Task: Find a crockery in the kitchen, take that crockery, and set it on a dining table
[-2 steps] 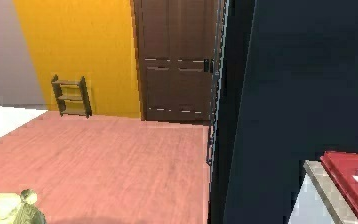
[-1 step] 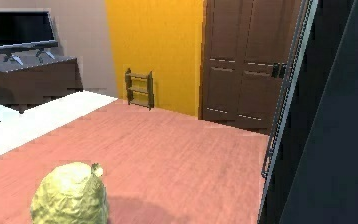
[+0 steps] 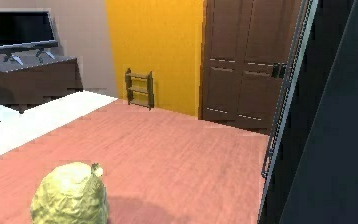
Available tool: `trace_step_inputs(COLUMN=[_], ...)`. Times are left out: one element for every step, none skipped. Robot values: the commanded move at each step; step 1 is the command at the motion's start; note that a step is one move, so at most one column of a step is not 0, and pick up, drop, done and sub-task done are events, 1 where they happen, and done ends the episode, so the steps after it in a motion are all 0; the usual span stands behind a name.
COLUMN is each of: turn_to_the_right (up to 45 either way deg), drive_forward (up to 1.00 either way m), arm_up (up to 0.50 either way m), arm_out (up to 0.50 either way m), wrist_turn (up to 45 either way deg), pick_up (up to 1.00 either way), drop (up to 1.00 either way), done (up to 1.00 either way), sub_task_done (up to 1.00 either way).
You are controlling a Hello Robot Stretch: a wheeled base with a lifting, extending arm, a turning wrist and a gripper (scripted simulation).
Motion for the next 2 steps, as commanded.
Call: trace_step_inputs(turn_to_the_right=[0.0, 0.0], drive_forward=[0.00, 0.00], arm_up=[0.38, 0.00], arm_out=[0.00, 0.22], wrist_turn=[0.0, 0.0], pick_up=[0.00, 0.00], drop=[0.00, 0.00], done=[0.00, 0.00], sub_task_done=[0.00, 0.00])
